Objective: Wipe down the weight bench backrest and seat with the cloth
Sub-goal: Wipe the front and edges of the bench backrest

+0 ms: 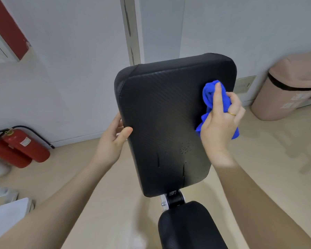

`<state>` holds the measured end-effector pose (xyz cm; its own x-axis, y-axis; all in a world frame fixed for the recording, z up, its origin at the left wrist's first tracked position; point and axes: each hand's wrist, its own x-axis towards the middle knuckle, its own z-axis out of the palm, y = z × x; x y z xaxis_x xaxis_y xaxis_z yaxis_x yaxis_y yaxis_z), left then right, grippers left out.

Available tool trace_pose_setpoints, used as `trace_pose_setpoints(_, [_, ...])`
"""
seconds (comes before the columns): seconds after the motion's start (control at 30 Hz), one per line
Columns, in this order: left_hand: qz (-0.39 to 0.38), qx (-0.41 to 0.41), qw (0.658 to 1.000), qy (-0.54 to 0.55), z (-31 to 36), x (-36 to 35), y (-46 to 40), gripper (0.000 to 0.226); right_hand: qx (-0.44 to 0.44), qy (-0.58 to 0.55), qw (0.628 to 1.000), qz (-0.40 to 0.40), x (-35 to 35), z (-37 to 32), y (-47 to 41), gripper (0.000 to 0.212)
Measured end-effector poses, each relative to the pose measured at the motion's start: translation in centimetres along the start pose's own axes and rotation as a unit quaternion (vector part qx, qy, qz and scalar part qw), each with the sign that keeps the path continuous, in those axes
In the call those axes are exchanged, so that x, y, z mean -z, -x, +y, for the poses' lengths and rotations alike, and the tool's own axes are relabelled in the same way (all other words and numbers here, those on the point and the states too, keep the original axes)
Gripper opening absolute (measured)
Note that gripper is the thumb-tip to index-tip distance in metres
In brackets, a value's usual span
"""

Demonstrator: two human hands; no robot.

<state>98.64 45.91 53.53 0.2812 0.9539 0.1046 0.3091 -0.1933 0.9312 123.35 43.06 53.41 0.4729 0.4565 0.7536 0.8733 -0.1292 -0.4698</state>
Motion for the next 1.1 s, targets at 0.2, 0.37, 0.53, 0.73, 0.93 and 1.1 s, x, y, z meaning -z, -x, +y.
trace_pose_setpoints(0.2, [0.001, -0.006, 1.000, 0.014, -0.1, 0.2, -0.1, 0.060, 0.235, -0.032, 0.953, -0.189, 0.3, -5.9, 7.1, 0.047])
trace_pose_setpoints(0.37, [-0.012, 0.005, 1.000, 0.009, 0.1, 0.4, -0.1, 0.044, 0.195, -0.006, 0.956, -0.219, 1.1, -3.6, 3.6, 0.024])
trace_pose_setpoints(0.53, [-0.012, 0.011, 1.000, -0.027, 0.5, 0.7, -0.2, 0.038, -0.017, 0.020, 0.996, -0.089, 1.4, 0.3, 0.2, 0.058])
trace_pose_setpoints(0.73, [-0.033, 0.022, 0.999, -0.009, 0.3, 0.8, -0.3, 0.048, -0.029, 0.001, 0.991, -0.132, 0.6, -6.1, 5.4, 0.053])
trace_pose_setpoints(0.93, [-0.045, 0.039, 0.997, 0.038, 0.8, 1.3, -0.3, 0.036, 0.174, -0.044, 0.940, -0.290, 0.7, -9.3, 10.8, 0.067])
trace_pose_setpoints(1.1, [-0.076, 0.065, 0.994, 0.041, 1.0, 1.8, -0.4, 0.042, 0.058, -0.036, 0.973, -0.221, 1.5, -6.4, 6.3, 0.056])
